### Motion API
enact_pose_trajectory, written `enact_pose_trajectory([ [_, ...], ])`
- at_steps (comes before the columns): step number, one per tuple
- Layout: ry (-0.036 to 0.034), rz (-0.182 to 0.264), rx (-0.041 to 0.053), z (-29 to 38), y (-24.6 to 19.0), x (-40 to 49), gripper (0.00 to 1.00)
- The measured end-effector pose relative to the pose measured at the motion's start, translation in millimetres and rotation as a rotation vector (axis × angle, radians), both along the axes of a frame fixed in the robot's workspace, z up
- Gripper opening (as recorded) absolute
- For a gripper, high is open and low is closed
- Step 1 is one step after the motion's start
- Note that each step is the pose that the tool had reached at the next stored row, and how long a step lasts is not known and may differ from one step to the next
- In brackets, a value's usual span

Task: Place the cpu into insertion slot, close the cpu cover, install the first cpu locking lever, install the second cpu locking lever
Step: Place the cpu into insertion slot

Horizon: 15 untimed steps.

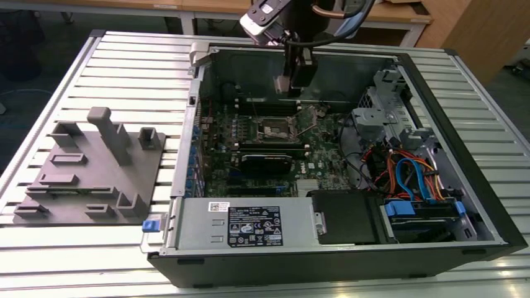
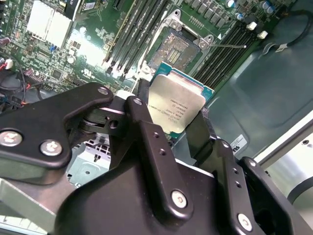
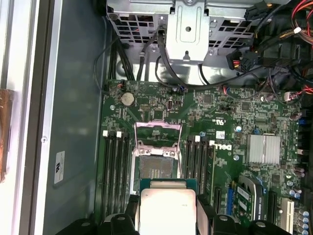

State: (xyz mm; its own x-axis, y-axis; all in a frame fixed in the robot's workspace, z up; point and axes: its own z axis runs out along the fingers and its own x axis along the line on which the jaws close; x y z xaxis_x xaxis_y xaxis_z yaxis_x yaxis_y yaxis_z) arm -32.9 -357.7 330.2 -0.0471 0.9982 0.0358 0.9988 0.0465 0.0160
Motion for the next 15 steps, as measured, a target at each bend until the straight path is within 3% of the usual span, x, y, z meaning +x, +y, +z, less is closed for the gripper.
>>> enact_pose_trajectory([
  [4, -0.0043, 0.000, -0.0004, -3.7, 0.1, 0.0, 0.54],
  [15, -0.0045, 0.000, -0.0005, -10.0, 0.1, 0.0, 0.54],
])
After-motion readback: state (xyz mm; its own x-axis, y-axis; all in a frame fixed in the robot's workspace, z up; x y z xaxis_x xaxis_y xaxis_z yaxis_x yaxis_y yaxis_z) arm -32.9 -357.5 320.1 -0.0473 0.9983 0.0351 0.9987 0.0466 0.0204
